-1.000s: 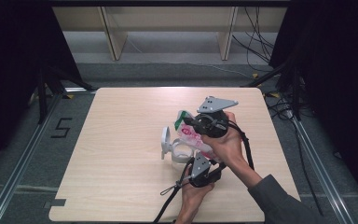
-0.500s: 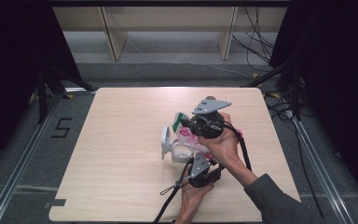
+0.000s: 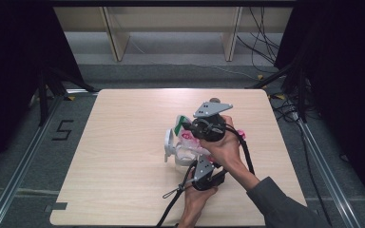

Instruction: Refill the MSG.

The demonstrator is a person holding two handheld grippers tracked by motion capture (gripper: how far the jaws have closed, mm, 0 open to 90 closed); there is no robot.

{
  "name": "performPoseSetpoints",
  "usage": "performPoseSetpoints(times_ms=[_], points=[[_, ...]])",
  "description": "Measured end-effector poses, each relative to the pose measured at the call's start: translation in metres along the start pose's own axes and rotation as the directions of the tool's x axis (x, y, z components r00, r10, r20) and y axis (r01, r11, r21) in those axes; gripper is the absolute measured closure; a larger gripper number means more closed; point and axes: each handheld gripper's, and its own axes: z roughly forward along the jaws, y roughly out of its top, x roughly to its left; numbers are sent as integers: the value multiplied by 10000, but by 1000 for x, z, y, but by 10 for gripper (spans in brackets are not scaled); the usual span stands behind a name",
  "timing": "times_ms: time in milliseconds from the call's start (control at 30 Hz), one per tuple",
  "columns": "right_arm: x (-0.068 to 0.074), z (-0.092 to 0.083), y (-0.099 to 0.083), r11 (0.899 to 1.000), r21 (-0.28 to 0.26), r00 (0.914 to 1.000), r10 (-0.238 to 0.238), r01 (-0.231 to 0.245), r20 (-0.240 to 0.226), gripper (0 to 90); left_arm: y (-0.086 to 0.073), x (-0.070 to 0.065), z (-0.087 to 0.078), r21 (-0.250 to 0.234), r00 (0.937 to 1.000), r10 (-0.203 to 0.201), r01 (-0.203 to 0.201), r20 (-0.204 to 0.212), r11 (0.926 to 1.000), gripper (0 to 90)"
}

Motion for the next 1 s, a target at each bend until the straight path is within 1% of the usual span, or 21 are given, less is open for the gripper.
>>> performPoseSetpoints(times_ms=[33,100,200,233,267,300,333,400,433,500,533,567,667,700,733,767,800,867,900,933,1000], points=[[0,0,0,10000,52,10000,78,-78,-41,900,0,0,0,-25,10000,-27,27,13,10000,708],[1,0,0,10000,-7,10000,-16,16,45,900,0,-1,0,-50,10000,-73,73,60,10000,709],[2,0,-1,10000,91,10000,-16,17,-62,900,0,-1,0,-64,9998,-132,133,127,9999,709],[2,0,-1,9999,-53,9999,-125,126,95,900,0,-2,0,-52,9999,-88,89,104,9999,709],[2,-1,-1,9999,80,9999,-85,84,68,900,0,-1,1,-62,9999,-110,111,133,9999,709],[2,0,-1,9997,-46,9995,-244,245,195,900,0,-2,1,-82,9997,-175,176,161,9998,709],[2,0,-1,9998,5,9997,-222,222,131,900,0,-2,1,-94,9997,-185,187,177,9998,709],[3,1,-1,9998,-3,9997,-211,211,105,900,1,-2,1,-86,9998,-117,118,156,9999,709],[3,1,-1,9997,19,9997,-231,231,109,900,1,-2,0,21,10000,-59,59,50,10000,709],[3,1,-1,10000,57,9999,-5,4,116,900,1,-2,-1,54,10000,-35,35,36,10000,710],[2,0,-1,9999,118,10000,5,-5,57,900,1,-2,-1,43,10000,-31,31,30,10000,709],[2,0,-1,9999,135,10000,38,-38,24,900,1,-2,0,-67,9999,-16,17,135,10000,709],[2,0,0,9999,59,9999,-153,153,-3,900,1,-2,1,-199,9998,-98,101,173,9998,710],[2,0,0,9999,47,9999,-137,137,-16,900,1,-2,1,-168,9997,-130,133,188,9998,710],[4,2,-1,9999,61,9999,-133,132,24,900,1,-3,0,-73,9999,-105,105,77,9999,710],[5,3,-2,9999,110,9999,-97,96,90,900,0,-3,1,-102,9998,-94,96,198,9999,711],[5,5,-2,9995,143,9996,-291,290,36,900,0,-3,1,-108,9998,-38,40,178,9999,711],[5,5,-1,9997,63,9997,-238,238,37,900,1,-2,1,-205,9998,-61,65,201,9998,712],[6,4,-1,10000,14,10000,6,-6,62,900,1,-3,0,-167,9998,-105,109,191,9998,712],[5,4,-1,9999,49,9999,-147,147,-15,900,1,-3,0,-162,9997,-78,81,214,9998,712],[7,6,-2,9995,262,9998,-198,198,-5,900,1,-3,1,-119,9998,-39,41,209,9999,712]])
